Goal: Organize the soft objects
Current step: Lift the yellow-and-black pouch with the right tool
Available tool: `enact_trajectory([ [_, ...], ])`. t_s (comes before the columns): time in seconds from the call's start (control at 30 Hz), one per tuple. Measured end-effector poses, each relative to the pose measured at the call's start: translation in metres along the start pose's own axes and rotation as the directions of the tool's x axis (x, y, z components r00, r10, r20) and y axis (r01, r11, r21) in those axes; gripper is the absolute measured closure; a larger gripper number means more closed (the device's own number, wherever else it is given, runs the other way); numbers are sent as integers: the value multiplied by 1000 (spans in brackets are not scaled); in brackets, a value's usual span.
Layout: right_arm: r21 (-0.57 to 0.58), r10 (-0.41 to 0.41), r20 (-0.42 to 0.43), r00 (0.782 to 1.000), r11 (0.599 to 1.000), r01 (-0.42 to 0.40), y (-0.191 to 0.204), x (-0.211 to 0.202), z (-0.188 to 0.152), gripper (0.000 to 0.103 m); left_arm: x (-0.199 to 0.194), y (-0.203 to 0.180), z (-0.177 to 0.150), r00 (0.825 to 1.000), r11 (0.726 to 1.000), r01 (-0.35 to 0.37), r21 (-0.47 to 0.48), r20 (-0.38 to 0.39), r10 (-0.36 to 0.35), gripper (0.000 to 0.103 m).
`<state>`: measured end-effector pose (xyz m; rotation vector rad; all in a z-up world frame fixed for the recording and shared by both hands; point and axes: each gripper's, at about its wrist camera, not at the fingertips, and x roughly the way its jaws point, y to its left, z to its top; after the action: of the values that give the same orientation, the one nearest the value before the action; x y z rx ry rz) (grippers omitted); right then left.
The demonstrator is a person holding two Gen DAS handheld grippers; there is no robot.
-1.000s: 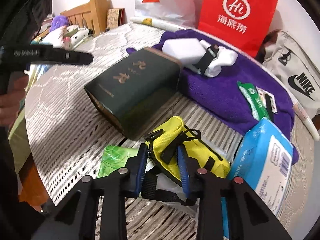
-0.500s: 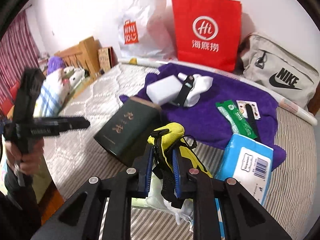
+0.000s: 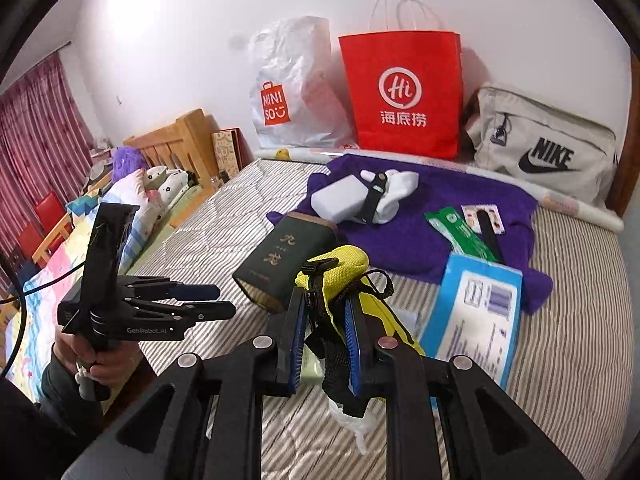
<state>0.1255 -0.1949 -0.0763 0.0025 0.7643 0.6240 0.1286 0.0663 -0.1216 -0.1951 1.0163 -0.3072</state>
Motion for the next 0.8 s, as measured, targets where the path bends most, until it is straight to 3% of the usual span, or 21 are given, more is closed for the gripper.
enact_trajectory([
  [0.23, -16, 12, -55, 998, 1000, -13, 3, 26, -12, 85, -2, 6, -7, 1000, 999, -14, -33, -2, 14, 57],
  [0.6, -184, -72, -141, 987, 982, 45, 37, 80, -22, 85, 1, 34, -10, 1000, 995, -17, -96, 2, 18, 57],
  [0.8, -202, -98, -177, 979, 977, 62, 39, 93, -25, 81, 4, 42, -12, 1000, 994, -3, -110, 2, 3, 57],
])
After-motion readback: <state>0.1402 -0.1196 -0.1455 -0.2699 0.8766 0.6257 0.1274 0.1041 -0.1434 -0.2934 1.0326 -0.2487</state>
